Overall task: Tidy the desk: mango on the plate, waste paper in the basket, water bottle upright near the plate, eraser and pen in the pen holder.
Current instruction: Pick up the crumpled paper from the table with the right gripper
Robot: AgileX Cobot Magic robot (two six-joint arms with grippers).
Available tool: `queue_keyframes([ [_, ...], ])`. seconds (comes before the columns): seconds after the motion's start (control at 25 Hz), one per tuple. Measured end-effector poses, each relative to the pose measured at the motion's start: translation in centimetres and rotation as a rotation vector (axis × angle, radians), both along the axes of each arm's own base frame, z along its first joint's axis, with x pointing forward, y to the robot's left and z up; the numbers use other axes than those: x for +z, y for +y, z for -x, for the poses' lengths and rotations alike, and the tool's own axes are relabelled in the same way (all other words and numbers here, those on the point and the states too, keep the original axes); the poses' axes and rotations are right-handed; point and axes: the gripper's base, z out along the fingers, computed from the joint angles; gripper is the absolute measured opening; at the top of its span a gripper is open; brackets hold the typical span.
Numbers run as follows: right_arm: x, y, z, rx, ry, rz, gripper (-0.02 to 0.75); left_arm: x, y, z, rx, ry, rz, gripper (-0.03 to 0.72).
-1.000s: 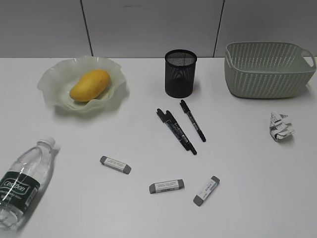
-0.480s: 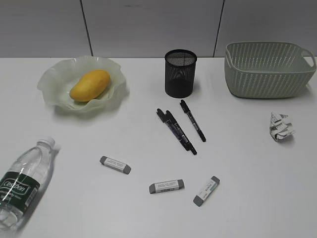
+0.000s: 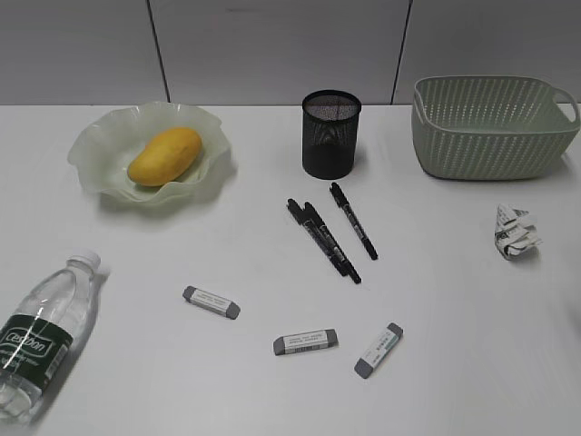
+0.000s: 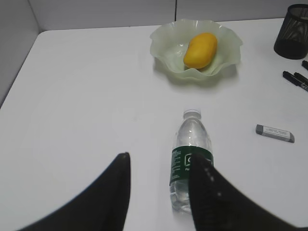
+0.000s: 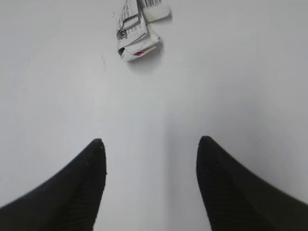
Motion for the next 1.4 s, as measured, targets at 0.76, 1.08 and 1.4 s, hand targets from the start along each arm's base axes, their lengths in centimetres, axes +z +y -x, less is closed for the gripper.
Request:
queue_keyframes([
  [0.76, -11.4, 1.2, -17.4, 0.004, 0.269, -0.002, 0.629, 0.0, 0.0, 0.0, 0.002, -0.001, 0.001, 0.259],
  [1.08, -9.6, 2.4, -16.4, 0.046, 0.309, 0.004, 0.172, 0.0, 0.0, 0.0, 0.002, -0.001, 0.001, 0.255],
  [1.4, 3.9, 2.5, -15.1, 0.1, -0.149, 0.028, 0.019, 0.0, 0.0, 0.0, 0.002, -0.001, 0.001, 0.247],
])
